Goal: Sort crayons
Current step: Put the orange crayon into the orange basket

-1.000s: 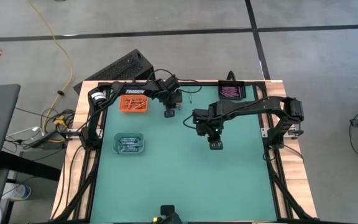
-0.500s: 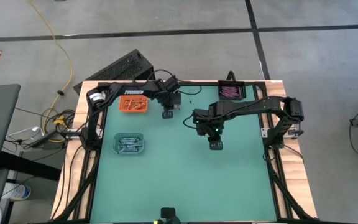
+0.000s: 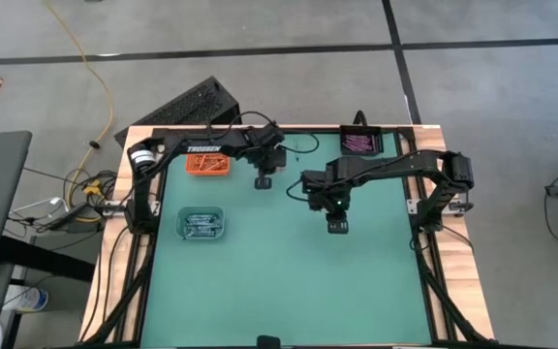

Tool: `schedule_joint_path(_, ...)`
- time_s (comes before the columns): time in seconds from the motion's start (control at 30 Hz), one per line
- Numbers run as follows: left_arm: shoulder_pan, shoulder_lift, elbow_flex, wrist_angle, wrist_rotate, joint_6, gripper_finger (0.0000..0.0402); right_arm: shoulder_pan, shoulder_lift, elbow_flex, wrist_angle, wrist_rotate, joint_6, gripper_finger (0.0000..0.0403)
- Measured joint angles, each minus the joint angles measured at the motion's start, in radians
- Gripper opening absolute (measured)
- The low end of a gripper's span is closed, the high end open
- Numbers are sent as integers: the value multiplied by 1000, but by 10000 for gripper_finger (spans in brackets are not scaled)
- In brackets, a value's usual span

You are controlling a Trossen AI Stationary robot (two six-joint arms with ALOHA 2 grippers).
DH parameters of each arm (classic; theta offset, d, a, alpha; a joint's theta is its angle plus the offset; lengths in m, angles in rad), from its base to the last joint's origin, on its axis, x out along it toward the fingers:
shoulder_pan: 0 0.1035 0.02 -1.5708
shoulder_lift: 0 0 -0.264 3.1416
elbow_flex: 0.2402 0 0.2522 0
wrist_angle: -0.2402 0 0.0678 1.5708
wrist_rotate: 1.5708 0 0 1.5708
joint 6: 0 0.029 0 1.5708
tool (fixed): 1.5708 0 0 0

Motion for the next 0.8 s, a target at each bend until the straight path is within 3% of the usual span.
schedule_joint_path(0.5, -17, -150, 1, -71, -19, 3, 6, -5, 0, 2, -26, 2, 24, 140)
schedule_joint_path(0.8, -9, -235, 1, -193, -136, 43, 6, -5, 0, 2, -29, 30, 23, 140)
